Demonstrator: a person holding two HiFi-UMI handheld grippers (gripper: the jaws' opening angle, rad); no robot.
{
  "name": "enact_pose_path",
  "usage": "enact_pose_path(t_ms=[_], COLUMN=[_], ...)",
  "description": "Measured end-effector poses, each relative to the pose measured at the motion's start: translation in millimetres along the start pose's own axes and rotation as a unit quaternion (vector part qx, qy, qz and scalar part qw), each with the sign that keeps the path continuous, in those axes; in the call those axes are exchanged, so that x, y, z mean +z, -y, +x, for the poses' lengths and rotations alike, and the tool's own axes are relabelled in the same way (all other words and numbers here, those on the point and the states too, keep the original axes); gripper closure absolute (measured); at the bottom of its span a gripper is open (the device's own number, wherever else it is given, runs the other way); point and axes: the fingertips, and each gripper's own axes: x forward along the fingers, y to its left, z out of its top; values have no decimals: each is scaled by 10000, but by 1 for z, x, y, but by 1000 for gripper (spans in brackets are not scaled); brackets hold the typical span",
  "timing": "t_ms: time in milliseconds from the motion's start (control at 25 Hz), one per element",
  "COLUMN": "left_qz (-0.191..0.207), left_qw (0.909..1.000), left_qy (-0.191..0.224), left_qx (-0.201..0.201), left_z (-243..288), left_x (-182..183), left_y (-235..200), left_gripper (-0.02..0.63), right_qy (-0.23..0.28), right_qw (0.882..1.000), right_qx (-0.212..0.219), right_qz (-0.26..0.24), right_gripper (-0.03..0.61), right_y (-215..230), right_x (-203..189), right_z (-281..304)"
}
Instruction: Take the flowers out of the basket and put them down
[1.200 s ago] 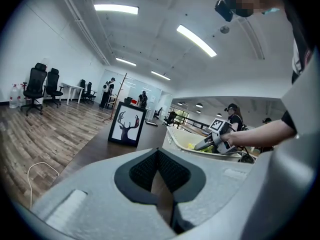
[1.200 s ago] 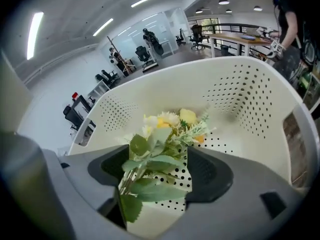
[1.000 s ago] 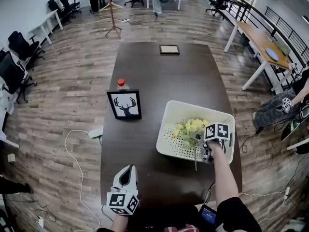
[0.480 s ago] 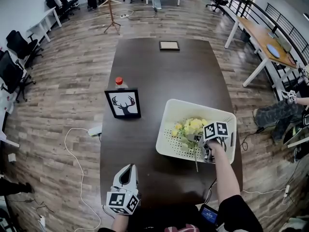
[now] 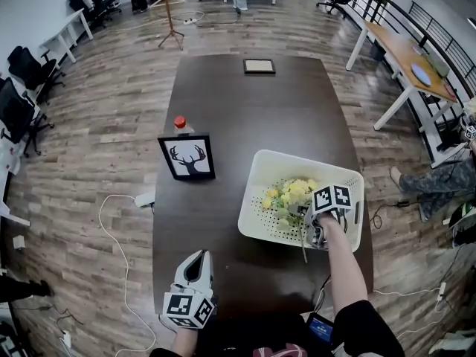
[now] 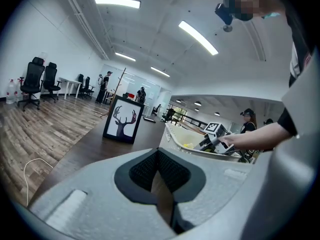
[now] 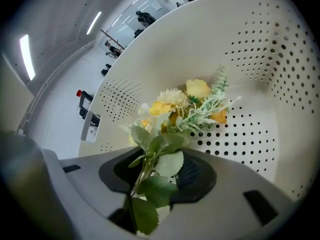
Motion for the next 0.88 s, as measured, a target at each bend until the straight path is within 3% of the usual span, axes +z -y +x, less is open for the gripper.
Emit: enact_pose_path(t_ms=[560,880], left_qz=[18,-6], left_qw=[9999,9998], left_qy=[-15,82], left_qx=[-141,-170], left_z=[-5,-18], left_x=[-3,-1], left_y=[5,4], left_gripper=[606,606], right_qy=[364,723], right_qw=[9990,9974], right_qx=[-51,-56], right_qz=[252,38], right_gripper=[472,486], right_y=[-3,-15], right_x=[4,6], right_z=[-14,-33])
